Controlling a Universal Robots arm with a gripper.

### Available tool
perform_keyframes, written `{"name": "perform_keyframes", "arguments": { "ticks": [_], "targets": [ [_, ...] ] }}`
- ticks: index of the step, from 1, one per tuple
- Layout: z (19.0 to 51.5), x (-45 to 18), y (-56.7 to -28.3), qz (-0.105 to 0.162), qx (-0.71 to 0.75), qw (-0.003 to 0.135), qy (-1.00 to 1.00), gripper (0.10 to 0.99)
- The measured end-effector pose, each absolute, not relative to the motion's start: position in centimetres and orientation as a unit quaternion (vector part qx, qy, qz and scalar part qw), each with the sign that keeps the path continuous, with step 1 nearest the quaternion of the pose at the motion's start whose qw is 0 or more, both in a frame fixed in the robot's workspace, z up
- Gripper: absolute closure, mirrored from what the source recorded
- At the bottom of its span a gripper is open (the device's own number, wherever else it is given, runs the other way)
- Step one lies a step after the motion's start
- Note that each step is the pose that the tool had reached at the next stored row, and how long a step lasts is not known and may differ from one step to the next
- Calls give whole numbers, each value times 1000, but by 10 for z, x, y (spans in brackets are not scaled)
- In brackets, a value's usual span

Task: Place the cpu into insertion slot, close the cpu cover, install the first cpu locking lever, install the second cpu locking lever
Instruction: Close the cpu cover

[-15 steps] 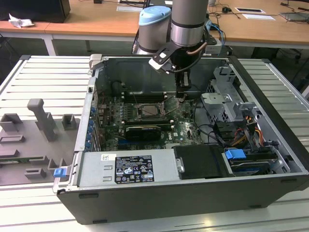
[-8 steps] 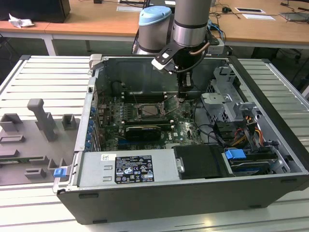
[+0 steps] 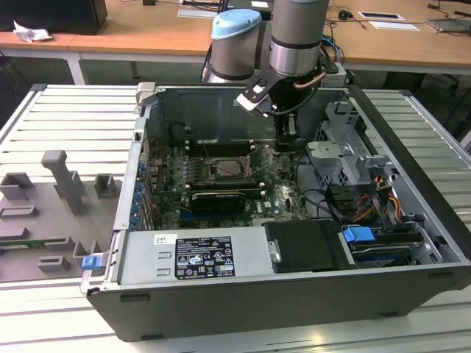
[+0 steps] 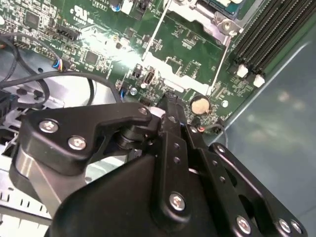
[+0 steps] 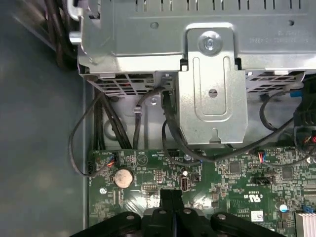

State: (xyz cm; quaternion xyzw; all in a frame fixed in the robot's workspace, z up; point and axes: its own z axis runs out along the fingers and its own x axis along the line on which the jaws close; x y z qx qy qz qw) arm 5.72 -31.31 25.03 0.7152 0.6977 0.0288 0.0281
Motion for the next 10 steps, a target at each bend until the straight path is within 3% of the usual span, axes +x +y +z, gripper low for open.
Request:
{"name": "perform_keyframes", "arguments": {
  "ticks": [10],
  "targets": [
    [246,24,-313,24,715,24,698,980]
  ]
}}
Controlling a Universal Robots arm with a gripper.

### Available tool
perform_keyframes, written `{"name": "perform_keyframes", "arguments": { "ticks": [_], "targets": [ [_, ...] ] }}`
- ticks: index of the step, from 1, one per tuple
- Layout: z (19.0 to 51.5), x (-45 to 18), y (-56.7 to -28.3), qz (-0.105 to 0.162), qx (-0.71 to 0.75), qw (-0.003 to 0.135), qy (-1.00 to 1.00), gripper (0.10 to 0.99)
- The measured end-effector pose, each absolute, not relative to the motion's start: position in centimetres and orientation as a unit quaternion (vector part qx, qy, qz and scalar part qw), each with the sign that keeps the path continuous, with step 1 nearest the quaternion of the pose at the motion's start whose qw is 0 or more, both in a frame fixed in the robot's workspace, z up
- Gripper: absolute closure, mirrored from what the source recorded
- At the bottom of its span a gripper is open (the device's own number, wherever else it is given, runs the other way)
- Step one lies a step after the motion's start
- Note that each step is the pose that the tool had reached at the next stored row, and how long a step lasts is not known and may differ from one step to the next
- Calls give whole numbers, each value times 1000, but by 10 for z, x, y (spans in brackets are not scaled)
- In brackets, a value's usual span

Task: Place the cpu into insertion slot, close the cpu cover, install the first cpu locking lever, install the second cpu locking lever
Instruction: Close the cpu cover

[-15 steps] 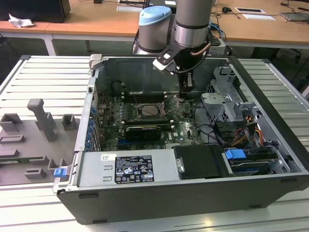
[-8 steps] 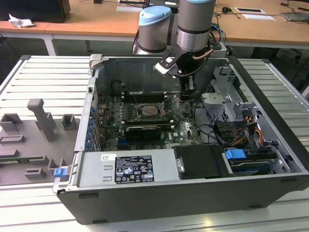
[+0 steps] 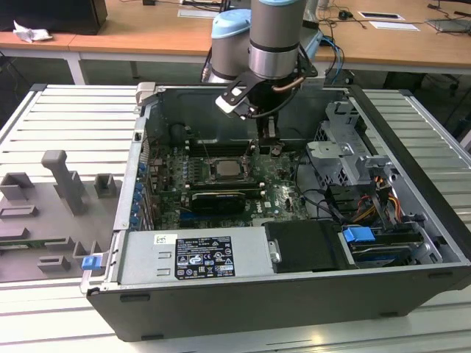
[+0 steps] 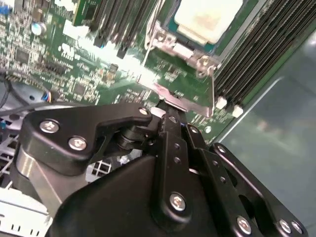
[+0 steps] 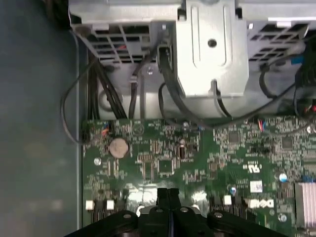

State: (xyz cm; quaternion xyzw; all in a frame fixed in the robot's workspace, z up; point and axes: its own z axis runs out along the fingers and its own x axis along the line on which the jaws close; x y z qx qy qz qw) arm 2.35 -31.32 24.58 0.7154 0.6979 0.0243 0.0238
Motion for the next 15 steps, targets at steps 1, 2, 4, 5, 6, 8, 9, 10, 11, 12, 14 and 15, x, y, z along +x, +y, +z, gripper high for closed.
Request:
{"name": "perform_keyframes", "arguments": {
  "ticks": [1,2,4,5,6,8,9,10,11,12,14,15],
  "targets": [
    [246,20,-313,24,715,24,698,980],
    [245,15,-313,24,715,24,698,980],
    [245,9,-313,24,715,24,698,980],
    [245,6,-313,24,715,24,698,980],
    [244,2,-313,24,715,24,698,980],
    [242,-9,-313,24,715,24,698,980],
    [240,-12,-313,24,715,24,698,980],
    [238,-14,-313,24,715,24,698,980],
    [236,-16,-313,24,715,24,698,980],
    [234,-18,-313,24,715,24,698,980],
    [230,-22,-313,24,715,24,698,980],
    [229,-23,-313,24,715,24,698,980]
  ]
}}
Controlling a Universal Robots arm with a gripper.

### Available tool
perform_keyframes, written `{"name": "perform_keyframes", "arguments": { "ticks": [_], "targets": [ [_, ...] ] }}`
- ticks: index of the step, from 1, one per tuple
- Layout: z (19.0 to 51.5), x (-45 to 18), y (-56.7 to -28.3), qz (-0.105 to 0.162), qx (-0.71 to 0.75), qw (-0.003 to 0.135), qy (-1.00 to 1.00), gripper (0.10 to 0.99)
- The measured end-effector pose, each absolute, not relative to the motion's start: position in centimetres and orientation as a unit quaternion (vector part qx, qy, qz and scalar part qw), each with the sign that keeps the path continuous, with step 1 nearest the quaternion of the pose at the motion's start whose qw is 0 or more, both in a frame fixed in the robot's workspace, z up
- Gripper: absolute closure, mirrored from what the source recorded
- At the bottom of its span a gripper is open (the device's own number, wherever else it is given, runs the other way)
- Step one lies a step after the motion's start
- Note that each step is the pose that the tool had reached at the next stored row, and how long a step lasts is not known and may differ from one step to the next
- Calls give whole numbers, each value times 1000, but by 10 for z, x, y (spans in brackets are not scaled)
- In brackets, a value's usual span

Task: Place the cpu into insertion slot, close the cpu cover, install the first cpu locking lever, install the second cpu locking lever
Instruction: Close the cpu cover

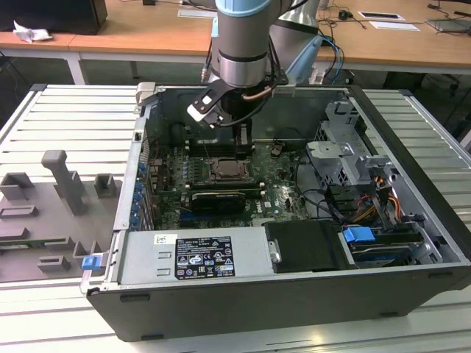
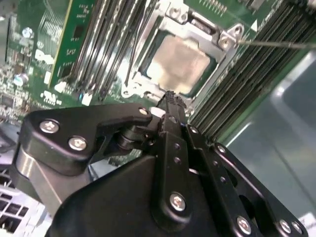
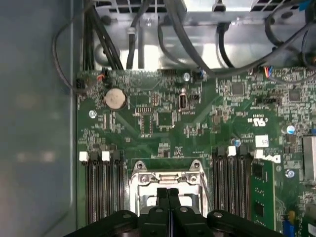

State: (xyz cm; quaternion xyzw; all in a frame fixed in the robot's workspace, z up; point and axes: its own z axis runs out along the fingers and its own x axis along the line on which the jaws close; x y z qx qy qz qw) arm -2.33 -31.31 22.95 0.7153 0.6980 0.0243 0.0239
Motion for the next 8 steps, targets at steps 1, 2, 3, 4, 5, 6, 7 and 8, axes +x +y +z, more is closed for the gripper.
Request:
{"name": "perform_keyframes", "arguments": {
  "ticks": [1,2,3,4,5,6,7,8],
  "targets": [
    [229,-25,-313,24,715,24,698,980],
    [229,-27,-313,24,715,24,698,980],
    [229,-28,-313,24,714,23,699,980],
    [228,-29,-313,24,713,23,700,980],
    [228,-29,-313,24,712,23,701,980],
    [229,-30,-313,24,712,23,701,980],
    [229,-31,-313,24,712,23,702,980],
    [229,-32,-313,24,712,23,702,980]
  ]
}}
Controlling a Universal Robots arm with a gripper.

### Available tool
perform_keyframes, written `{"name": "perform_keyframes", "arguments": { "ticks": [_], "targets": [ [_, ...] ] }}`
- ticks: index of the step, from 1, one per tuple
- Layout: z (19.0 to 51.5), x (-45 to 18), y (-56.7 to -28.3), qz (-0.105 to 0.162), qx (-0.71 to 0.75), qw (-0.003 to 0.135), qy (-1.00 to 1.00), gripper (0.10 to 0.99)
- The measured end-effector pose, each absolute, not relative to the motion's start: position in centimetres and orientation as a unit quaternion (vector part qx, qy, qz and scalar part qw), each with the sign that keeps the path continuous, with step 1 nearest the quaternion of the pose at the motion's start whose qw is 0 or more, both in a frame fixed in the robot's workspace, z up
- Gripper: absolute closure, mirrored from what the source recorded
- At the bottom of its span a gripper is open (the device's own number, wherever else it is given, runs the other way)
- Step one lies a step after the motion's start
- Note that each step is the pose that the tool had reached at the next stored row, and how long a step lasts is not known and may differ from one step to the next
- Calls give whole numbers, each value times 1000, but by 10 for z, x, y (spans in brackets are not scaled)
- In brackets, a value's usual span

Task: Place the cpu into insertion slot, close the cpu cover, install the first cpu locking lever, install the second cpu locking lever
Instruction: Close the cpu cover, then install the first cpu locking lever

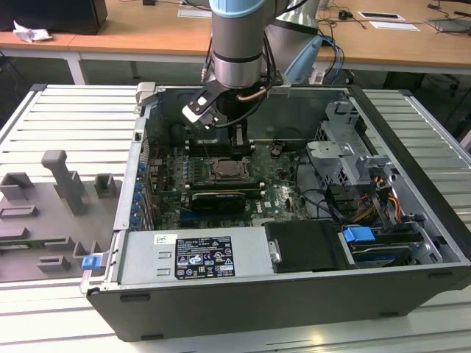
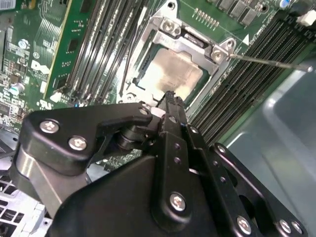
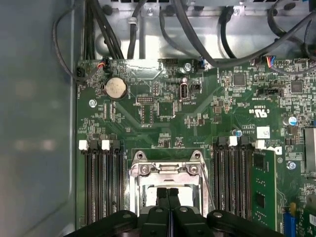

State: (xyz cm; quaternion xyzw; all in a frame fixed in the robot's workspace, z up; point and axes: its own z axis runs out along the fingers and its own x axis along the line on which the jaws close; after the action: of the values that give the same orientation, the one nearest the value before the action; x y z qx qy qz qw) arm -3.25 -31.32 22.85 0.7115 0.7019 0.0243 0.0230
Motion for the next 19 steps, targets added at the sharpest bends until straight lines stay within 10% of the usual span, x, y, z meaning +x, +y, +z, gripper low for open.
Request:
{"name": "perform_keyframes", "arguments": {
  "ticks": [19],
  "targets": [
    [270,-38,-313,22,674,18,738,980]
  ]
}}
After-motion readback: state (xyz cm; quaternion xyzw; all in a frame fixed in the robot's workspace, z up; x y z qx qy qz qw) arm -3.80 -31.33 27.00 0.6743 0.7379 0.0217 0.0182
